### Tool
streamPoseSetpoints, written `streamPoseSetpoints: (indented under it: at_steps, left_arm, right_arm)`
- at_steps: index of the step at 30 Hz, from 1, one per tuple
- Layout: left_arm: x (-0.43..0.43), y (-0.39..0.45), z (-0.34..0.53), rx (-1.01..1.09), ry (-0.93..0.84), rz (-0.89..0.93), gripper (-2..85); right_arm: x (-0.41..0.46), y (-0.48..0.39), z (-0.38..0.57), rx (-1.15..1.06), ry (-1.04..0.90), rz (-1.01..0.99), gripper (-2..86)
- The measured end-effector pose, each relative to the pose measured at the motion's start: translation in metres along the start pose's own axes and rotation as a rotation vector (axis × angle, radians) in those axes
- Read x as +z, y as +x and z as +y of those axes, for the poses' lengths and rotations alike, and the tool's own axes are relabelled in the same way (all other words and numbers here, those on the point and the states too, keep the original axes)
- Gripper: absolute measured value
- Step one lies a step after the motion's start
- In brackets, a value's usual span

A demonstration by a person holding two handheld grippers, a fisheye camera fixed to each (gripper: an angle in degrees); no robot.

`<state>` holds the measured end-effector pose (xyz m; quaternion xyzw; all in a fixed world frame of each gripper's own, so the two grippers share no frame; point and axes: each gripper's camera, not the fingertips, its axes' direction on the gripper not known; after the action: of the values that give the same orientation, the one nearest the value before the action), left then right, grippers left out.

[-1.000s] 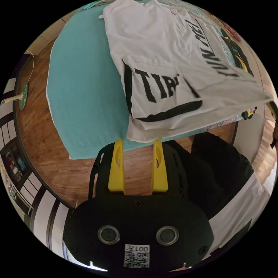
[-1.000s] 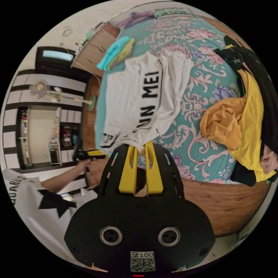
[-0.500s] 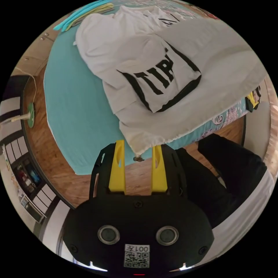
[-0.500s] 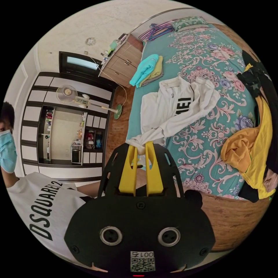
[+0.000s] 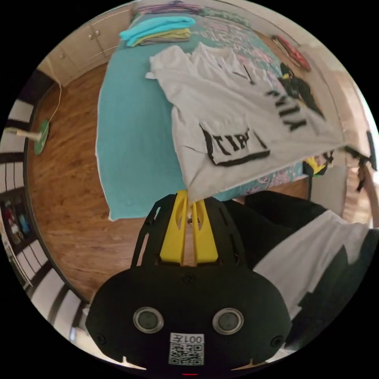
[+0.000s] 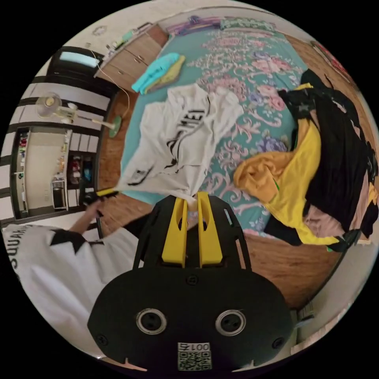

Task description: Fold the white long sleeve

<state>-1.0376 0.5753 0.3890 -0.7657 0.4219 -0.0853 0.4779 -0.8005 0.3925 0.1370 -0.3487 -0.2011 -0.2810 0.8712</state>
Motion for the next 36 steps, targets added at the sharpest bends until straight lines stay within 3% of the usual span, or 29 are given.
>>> streamPoseSetpoints:
  at_steps: [4, 9, 11, 15, 19, 22, 29, 36]
  left_arm:
    - [-0.028, -0.022, 0.028, -0.189, 0.084, 0.166, -0.9]
    - [-0.068, -0.025, -0.027, -0.166, 0.165, 0.097, -0.9]
    - [-0.112, -0.017, -0.069, -0.102, 0.260, 0.060, -0.9]
    - [-0.266, 0.026, -0.124, 0.043, 0.575, -0.040, -0.9]
    - [-0.384, 0.069, -0.108, 0.134, 0.781, -0.173, -0.9]
    - [-0.424, 0.084, -0.081, 0.159, 0.854, -0.185, -0.9]
    - [-0.407, 0.099, -0.034, 0.214, 0.811, -0.245, -0.8]
    - [-0.248, 0.087, -0.004, 0.153, 0.572, -0.275, -0.8]
  right_arm:
    - [0.058, 0.020, 0.034, 0.115, -0.135, -0.092, 4.7]
    - [0.054, 0.037, -0.024, 0.142, -0.029, -0.153, 4.5]
    - [0.005, 0.032, -0.083, 0.063, 0.101, -0.133, 4.5]
    - [-0.180, -0.023, -0.170, -0.165, 0.497, -0.033, 4.4]
    - [-0.320, -0.088, -0.168, -0.357, 0.727, 0.071, 4.4]
    - [-0.368, -0.119, -0.145, -0.444, 0.819, 0.112, 4.4]
    - [-0.351, -0.133, -0.104, -0.543, 0.772, 0.130, 4.2]
    - [-0.179, -0.087, -0.098, -0.467, 0.436, 0.165, 4.0]
